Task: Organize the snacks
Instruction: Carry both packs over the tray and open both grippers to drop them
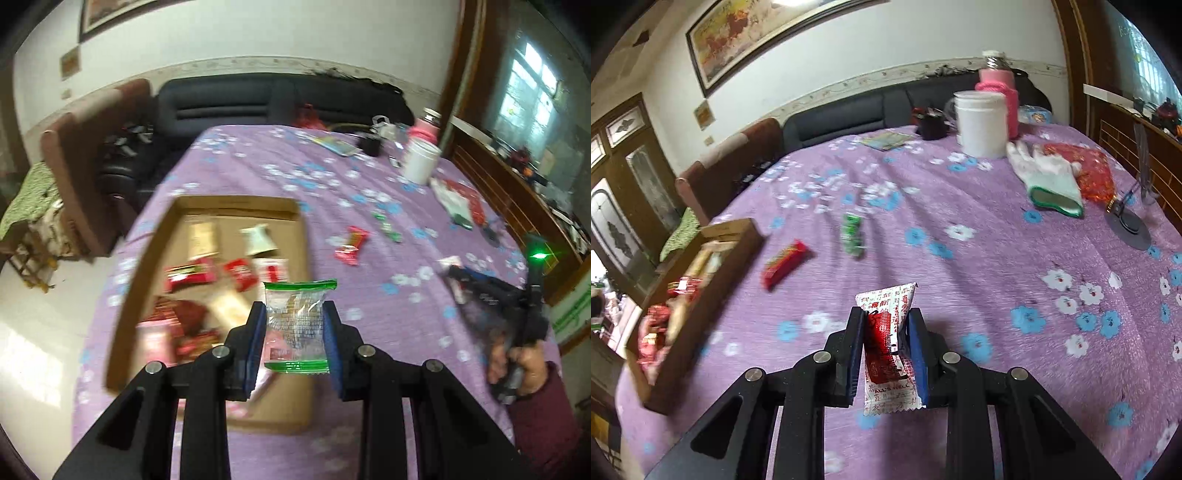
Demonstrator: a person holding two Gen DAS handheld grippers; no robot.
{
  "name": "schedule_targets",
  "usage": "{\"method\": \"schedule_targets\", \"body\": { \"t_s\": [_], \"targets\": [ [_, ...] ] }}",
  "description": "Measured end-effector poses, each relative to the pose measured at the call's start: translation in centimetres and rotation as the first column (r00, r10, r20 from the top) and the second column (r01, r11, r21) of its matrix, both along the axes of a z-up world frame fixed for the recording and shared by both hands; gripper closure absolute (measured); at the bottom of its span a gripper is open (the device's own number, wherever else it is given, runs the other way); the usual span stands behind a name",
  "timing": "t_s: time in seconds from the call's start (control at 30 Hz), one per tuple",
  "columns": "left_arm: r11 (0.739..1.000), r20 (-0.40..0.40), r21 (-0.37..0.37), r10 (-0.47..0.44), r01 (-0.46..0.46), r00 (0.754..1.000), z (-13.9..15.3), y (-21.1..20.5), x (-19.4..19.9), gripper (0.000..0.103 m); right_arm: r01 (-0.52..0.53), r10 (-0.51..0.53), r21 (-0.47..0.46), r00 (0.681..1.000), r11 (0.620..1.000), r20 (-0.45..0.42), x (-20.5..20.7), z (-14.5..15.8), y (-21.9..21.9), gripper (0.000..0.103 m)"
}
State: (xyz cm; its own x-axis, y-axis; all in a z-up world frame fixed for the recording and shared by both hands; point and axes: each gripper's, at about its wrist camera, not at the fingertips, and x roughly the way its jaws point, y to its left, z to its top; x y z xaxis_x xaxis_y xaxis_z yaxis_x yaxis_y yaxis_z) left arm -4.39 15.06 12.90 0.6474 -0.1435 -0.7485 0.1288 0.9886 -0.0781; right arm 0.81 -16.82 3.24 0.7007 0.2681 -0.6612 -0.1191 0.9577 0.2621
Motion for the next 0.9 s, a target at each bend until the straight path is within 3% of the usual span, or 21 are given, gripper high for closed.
{"method": "schedule_targets", "body": {
  "t_s": [0.23,0.47,0.7,0.9],
  "targets": [
    [0.997,-0.008,-0.036,0.069,-0.069,0.998,-1.6,4.6,-0.6,0.074,-0.168,0.168,-0.024,0.985,0.986,0.033,-1.8,4.3,7.4,0.077],
    [0.995,-0.025,-0.064,0.078,-0.080,0.997,-2.9,5.8,-0.2,0.074,-0.281,0.282,-0.054,0.959,0.958,0.013,-1.4,5.1,14.4,0.077],
    [0.993,-0.036,-0.051,0.104,-0.105,0.994,-2.8,7.4,4.1,0.074,-0.349,0.349,-0.109,0.937,0.931,-0.023,1.5,5.5,21.0,0.077],
    [0.980,-0.101,-0.095,0.166,-0.176,0.981,-5.1,9.4,9.1,0.074,-0.368,0.362,-0.169,0.930,0.914,-0.071,5.6,4.2,25.5,0.077]
  ]
}}
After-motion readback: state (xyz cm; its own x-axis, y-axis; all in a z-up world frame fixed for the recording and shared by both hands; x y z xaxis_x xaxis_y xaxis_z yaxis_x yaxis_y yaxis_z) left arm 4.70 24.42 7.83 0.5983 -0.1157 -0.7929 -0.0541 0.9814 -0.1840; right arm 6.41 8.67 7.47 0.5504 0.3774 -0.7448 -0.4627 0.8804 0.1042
